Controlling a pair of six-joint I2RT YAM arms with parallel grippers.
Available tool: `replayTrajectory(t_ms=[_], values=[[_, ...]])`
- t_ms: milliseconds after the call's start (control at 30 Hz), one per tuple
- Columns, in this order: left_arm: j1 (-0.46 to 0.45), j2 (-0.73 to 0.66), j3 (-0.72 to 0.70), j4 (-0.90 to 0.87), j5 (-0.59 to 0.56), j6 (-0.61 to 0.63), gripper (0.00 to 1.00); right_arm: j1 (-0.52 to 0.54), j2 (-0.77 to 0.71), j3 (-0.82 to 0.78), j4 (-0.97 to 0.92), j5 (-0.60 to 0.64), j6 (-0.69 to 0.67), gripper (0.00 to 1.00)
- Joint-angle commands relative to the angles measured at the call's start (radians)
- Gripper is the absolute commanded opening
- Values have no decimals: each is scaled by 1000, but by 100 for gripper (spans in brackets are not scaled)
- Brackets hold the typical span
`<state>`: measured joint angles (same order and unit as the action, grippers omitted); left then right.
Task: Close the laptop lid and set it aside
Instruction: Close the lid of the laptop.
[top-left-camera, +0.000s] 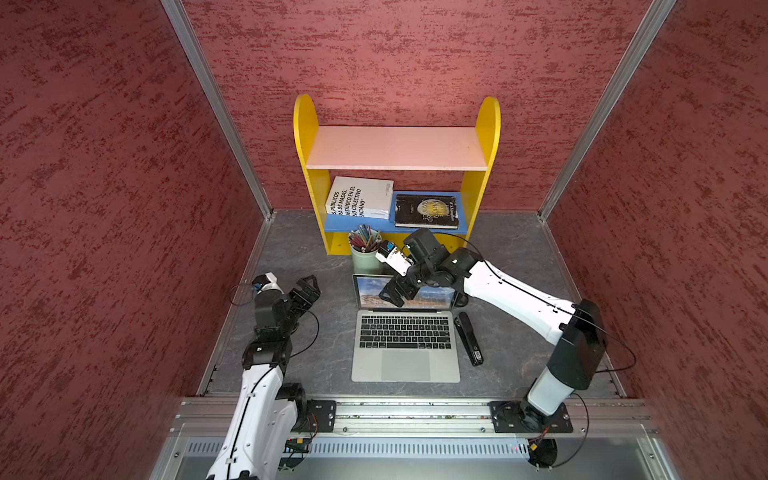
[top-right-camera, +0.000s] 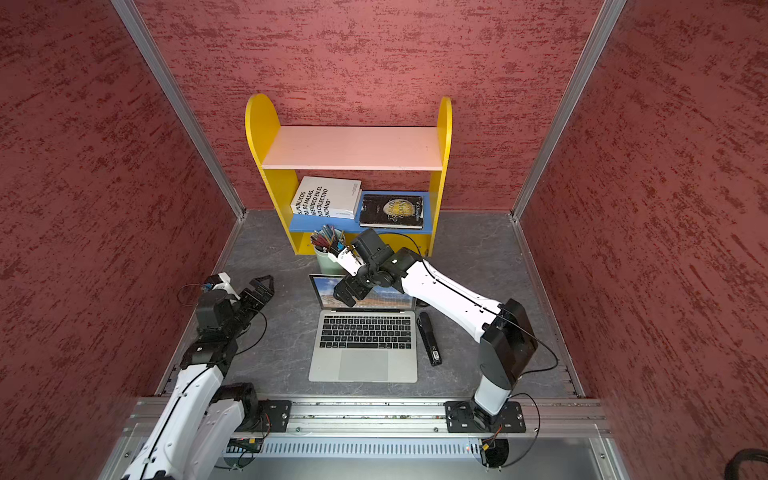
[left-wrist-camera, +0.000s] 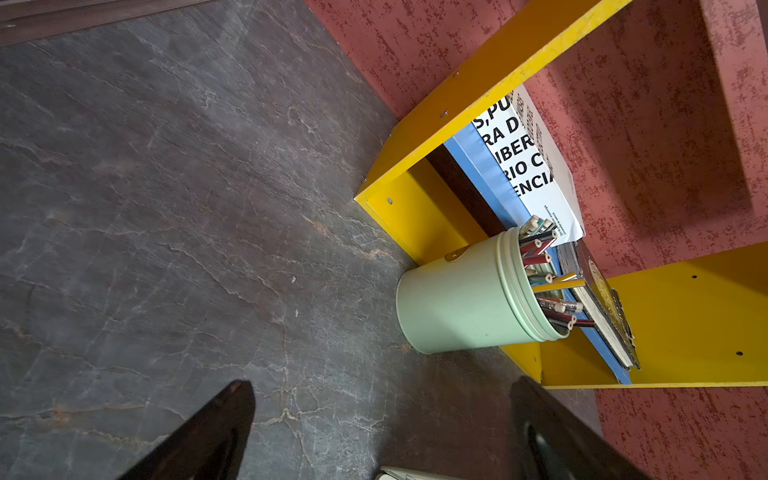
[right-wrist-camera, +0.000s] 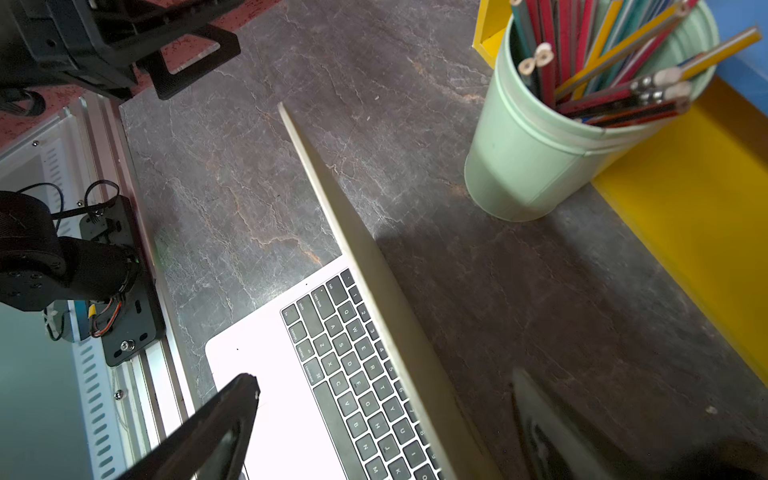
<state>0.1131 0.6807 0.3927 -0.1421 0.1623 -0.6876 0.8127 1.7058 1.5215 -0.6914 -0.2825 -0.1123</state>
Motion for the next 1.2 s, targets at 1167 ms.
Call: replayTrajectory(t_ms=[1167], values=[[0, -10, -12, 5, 26, 0, 100, 130, 7, -129, -131, -22, 74, 98]])
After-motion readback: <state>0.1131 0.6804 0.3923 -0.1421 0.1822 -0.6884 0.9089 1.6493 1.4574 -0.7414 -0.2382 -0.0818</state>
